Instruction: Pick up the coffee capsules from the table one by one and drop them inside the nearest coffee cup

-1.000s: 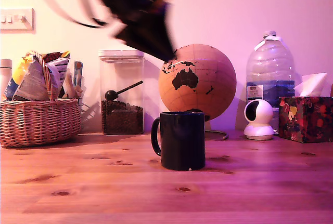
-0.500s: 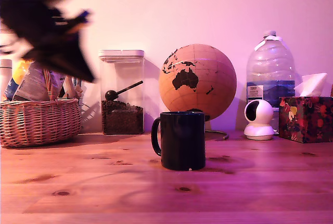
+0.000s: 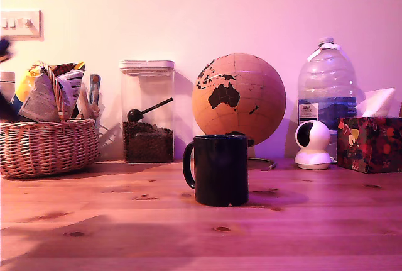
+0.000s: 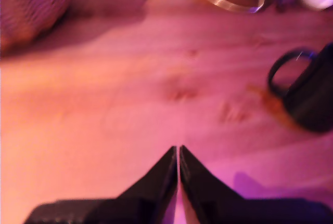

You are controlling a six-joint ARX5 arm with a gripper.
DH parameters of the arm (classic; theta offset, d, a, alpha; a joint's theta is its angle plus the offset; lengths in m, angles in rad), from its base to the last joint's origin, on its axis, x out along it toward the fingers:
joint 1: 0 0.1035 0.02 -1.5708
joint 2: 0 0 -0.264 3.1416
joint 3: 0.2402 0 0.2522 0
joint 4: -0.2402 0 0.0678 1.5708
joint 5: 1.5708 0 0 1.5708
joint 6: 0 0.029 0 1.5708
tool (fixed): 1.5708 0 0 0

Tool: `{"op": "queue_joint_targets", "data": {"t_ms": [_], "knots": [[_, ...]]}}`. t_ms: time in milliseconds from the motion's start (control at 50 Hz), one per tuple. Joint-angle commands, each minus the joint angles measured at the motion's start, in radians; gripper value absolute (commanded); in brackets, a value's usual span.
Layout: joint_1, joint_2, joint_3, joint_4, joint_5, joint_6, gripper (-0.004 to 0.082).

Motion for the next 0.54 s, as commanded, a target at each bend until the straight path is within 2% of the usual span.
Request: {"op": "queue_joint_targets", "data": {"t_ms": [0, 340, 360, 520], "knots": [[0.005, -0.045, -0.045, 0.018, 0.001, -0.005, -0.0023], [0.008, -0.250, -0.108, -0.058, -0.005, -0.005, -0.0023], [0.008, -0.261, -0.108, -0.063, -0.005, -0.058, -0.0023], [0.008, -0.332, -0.108, -0.104, -0.005, -0.058, -0.0023]]}}
